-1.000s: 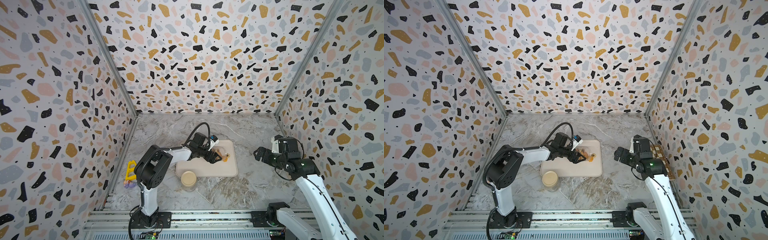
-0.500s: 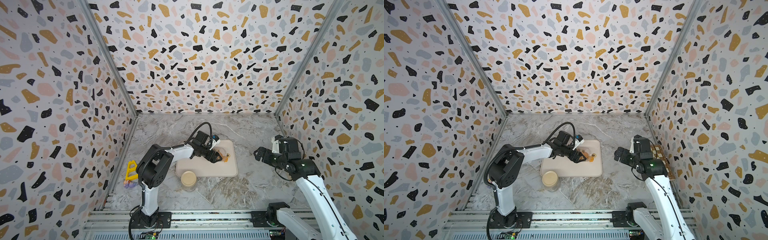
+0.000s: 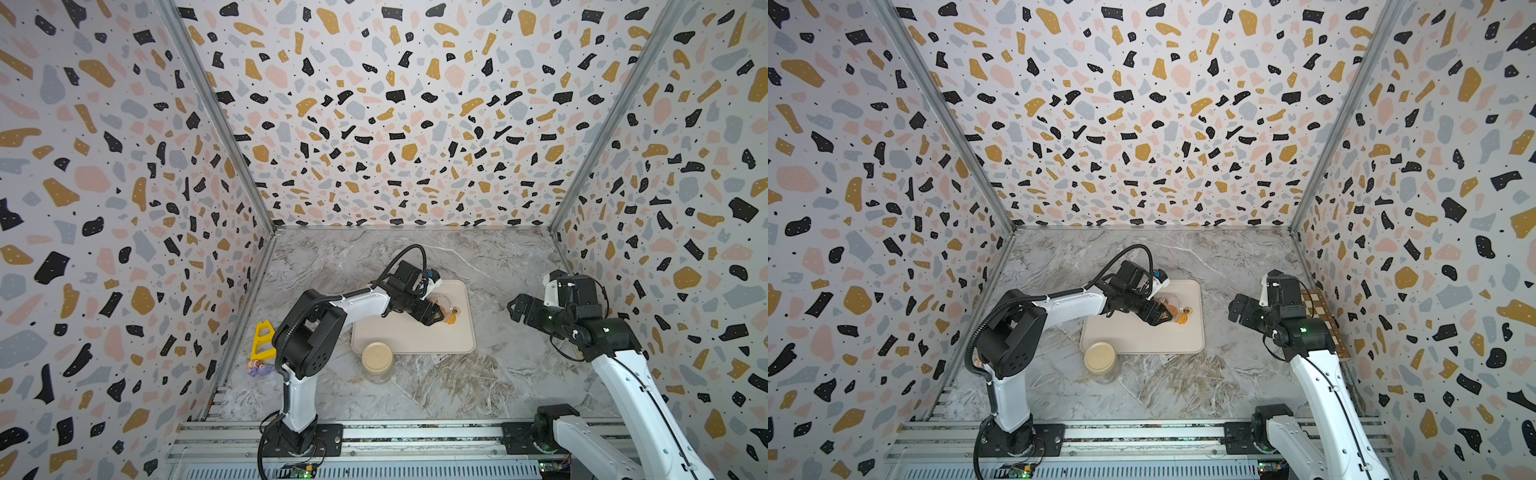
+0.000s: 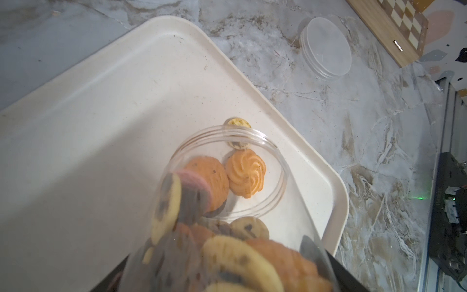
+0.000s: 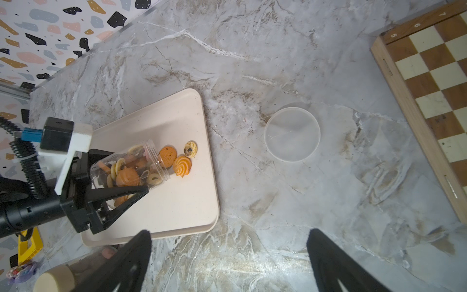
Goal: Pour the cookies out of the jar
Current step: Pour the cookies in the jar onto the tray.
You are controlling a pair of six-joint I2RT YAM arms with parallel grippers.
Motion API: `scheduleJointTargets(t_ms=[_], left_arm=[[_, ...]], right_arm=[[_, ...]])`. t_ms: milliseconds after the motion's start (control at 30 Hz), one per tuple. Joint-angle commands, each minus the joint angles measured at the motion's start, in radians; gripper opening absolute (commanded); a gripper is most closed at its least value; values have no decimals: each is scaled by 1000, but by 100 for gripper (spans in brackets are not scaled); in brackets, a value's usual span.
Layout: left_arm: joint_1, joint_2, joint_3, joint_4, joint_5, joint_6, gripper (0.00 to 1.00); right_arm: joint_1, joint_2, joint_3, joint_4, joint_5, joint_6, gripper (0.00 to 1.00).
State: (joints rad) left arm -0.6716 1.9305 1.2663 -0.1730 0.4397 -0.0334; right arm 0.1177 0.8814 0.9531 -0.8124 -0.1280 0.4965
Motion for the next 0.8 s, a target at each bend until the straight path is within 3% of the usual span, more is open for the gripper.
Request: scheduleJointTargets(t_ms=[0, 333, 467, 767], left_arm=[[-17, -29, 39, -82, -34, 38, 0], [-25, -35, 79, -144, -35, 50, 0], [-26, 5, 174, -247, -31, 66, 0], [-27, -8, 125, -188, -33, 62, 0]], right_arm=[[-3, -10, 11, -20, -3, 2, 98], [-4, -13, 21, -31, 8, -3, 98], [-4, -9, 22, -27, -2, 2, 98], [-3, -9, 31, -30, 6, -1, 98]])
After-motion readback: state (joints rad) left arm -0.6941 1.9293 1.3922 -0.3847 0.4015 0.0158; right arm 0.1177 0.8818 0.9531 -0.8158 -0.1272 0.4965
